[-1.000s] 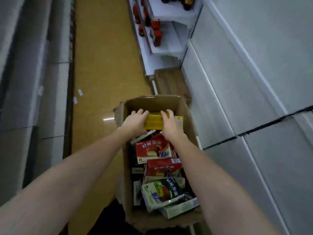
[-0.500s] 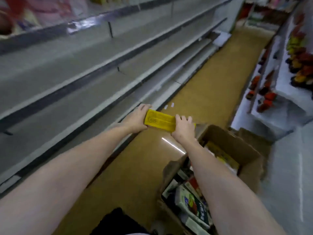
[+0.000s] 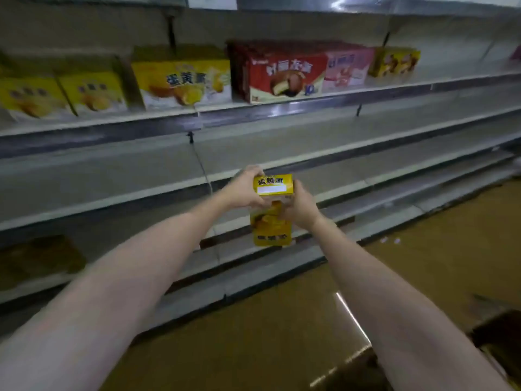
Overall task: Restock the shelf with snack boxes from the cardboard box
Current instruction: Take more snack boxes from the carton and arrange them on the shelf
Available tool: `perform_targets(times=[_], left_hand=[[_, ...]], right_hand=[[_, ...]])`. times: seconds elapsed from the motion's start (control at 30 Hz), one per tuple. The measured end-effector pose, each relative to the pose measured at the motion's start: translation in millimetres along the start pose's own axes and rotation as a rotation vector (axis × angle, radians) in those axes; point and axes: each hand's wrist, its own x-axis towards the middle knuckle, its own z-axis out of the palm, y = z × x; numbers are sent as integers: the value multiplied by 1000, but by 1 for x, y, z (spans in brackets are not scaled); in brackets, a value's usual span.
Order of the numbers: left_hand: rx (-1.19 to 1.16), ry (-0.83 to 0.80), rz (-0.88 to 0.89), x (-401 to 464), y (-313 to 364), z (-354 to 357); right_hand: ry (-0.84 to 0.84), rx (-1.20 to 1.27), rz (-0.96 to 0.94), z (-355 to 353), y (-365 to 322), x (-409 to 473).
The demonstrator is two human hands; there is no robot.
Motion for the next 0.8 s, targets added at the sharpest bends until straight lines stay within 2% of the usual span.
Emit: perform_targets(times=[0.07,0.23,0.4,0.57,0.67,0.8], left_hand=[[9,17,-15,-12,-22,-36],[-141,77,-27,-54,-78,-109],[-304,158,-126,-100,-124,-157],[-253,172,-265,-142,-152,-186],[-217,198,-269,-156,-147,-200],[-144,228,-277,-170,-139,-214]], right_hand=[[-9,88,-72,15,-46,5],[-40,35,-195,51,-128,12],[-81,223,-182,83,-181,15],[-115,423,-135,91,-229,4],[-206,304,-151,98,-242,10],[-186,-53,-251,98,-271,10]])
